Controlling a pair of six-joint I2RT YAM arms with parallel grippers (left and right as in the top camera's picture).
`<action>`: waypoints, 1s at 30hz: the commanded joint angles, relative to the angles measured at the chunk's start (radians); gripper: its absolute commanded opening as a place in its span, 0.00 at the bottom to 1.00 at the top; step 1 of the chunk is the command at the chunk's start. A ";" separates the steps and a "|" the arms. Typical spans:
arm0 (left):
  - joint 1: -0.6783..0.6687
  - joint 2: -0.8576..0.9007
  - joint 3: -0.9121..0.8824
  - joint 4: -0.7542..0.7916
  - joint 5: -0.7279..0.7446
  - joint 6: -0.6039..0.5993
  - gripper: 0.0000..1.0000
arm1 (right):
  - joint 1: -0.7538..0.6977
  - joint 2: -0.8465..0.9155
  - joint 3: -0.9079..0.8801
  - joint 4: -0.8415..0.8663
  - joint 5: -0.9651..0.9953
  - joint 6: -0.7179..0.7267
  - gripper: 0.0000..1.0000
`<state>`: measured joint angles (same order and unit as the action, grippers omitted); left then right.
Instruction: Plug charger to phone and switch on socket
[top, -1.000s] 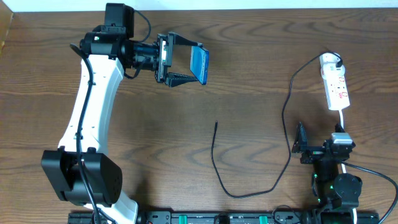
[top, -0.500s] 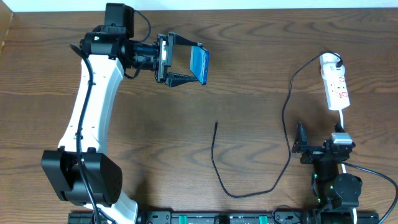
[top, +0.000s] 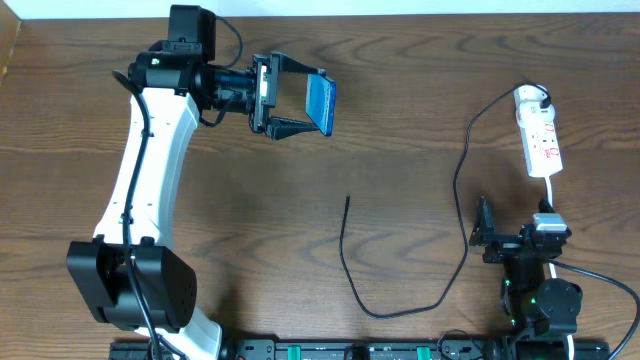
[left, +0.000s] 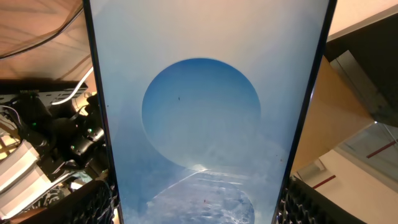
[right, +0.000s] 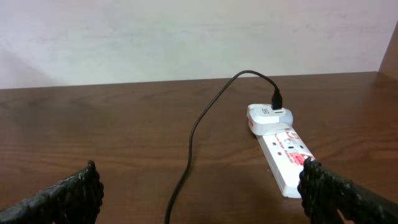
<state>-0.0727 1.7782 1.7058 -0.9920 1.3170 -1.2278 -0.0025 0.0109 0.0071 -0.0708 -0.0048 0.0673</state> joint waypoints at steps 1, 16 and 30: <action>0.005 -0.035 -0.002 -0.002 0.029 -0.001 0.08 | 0.017 -0.005 -0.002 -0.005 -0.005 -0.008 0.99; 0.005 -0.035 -0.002 -0.002 -0.002 0.000 0.07 | 0.017 -0.005 -0.002 -0.005 -0.005 -0.009 0.99; 0.004 -0.035 -0.002 -0.002 -0.283 0.030 0.07 | 0.017 -0.005 -0.002 -0.005 -0.005 -0.009 0.99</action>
<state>-0.0731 1.7782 1.7058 -0.9924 1.1236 -1.2224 -0.0025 0.0109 0.0071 -0.0708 -0.0048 0.0669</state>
